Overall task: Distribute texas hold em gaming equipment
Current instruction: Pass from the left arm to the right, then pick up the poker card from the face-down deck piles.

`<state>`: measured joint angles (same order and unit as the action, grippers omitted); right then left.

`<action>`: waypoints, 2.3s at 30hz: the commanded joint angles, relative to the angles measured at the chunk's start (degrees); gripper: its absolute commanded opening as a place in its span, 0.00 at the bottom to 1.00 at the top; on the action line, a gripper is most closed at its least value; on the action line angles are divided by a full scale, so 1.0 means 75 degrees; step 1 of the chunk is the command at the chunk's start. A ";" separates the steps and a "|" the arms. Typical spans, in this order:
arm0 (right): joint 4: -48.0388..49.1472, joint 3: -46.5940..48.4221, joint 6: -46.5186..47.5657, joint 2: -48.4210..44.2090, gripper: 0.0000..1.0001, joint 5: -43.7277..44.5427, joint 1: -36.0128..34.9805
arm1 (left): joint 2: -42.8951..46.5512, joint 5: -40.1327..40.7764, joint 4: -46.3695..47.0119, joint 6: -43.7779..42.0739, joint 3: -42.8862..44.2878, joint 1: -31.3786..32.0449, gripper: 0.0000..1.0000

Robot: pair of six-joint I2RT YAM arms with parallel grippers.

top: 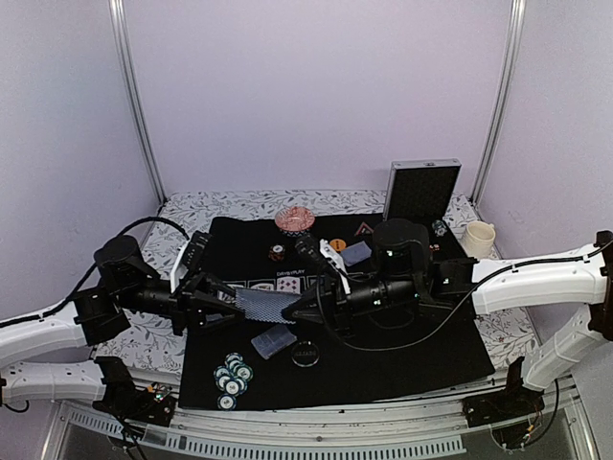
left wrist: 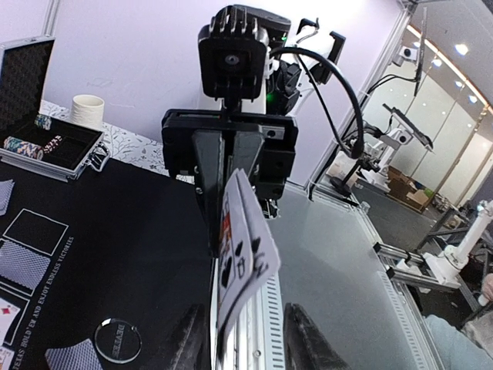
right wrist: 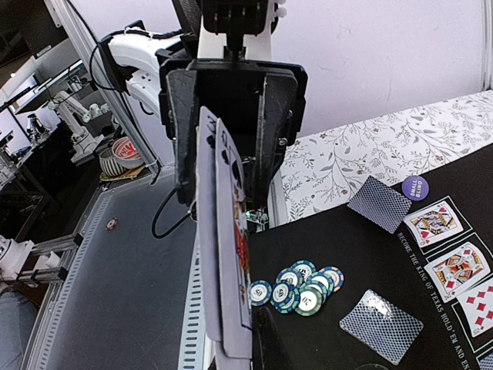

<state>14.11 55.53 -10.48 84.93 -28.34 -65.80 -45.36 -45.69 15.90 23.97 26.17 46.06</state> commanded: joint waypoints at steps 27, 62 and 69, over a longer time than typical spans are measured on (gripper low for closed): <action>-0.0603 0.0121 0.0401 -0.0193 0.02 -0.1075 0.0055 | -0.0166 0.0613 -0.0577 -0.0361 0.0432 -0.0174 0.29; -0.0999 -0.0539 -0.0798 0.0254 0.09 -0.0034 0.1056 | -0.1331 0.1741 0.0208 0.0262 -0.0222 0.0140 0.00; -0.1714 -0.0713 -0.0905 -0.0014 0.04 0.0359 0.1436 | -0.1131 0.3120 -0.1242 0.0205 -0.0003 -0.0271 0.00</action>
<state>5.54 51.46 -16.01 87.42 -28.77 -57.41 -55.00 -30.15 14.59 25.54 25.19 46.44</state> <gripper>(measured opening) 0.064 0.006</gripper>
